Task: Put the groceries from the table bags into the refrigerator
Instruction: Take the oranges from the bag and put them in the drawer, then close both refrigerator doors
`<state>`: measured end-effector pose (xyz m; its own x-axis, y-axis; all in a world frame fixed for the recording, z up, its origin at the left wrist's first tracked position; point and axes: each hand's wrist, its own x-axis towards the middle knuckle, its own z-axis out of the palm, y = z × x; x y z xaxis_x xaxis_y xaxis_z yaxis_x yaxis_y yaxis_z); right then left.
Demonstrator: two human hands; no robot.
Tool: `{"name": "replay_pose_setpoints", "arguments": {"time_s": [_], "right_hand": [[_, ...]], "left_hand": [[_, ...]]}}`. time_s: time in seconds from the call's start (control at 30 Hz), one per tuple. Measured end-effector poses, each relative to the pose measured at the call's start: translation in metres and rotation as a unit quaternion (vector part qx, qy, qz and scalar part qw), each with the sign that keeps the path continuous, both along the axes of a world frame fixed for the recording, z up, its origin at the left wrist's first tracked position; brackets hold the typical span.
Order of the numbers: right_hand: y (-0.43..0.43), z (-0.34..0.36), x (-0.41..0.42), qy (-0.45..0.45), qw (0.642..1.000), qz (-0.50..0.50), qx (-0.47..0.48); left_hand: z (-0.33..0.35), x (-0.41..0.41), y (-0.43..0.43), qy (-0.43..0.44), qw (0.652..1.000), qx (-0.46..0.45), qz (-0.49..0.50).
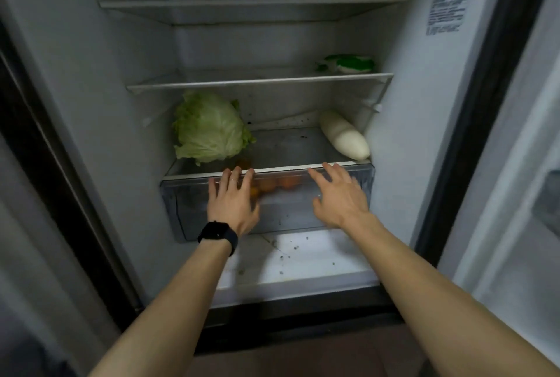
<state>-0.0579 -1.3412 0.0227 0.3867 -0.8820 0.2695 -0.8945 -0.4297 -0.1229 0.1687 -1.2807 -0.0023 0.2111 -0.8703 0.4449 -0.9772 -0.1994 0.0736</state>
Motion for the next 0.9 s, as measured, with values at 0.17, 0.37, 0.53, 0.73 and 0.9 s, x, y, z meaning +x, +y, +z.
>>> {"name": "replay_pose_setpoints", "arguments": {"time_s": [0.17, 0.37, 0.53, 0.73, 0.9], "right_hand": [[0.08, 0.009, -0.044, -0.101, 0.994, 0.049, -0.005], [0.19, -0.023, -0.129, -0.146, 0.988, 0.051, -0.027], [0.272, -0.041, -0.211, -0.197, 0.978, 0.031, -0.057], [0.328, -0.049, -0.305, -0.29, 0.951, -0.016, -0.109], [0.328, -0.048, -0.367, -0.4, 0.899, -0.1, -0.147]], "left_hand": [[0.019, -0.053, 0.066, 0.024, 0.999, -0.031, -0.031], [-0.011, -0.144, 0.164, 0.054, 0.994, -0.037, -0.093], [-0.023, -0.218, 0.218, 0.071, 0.985, -0.049, -0.151], [-0.001, -0.296, 0.244, 0.082, 0.962, -0.099, -0.24], [0.034, -0.364, 0.247, 0.13, 0.923, -0.17, -0.32]]}}
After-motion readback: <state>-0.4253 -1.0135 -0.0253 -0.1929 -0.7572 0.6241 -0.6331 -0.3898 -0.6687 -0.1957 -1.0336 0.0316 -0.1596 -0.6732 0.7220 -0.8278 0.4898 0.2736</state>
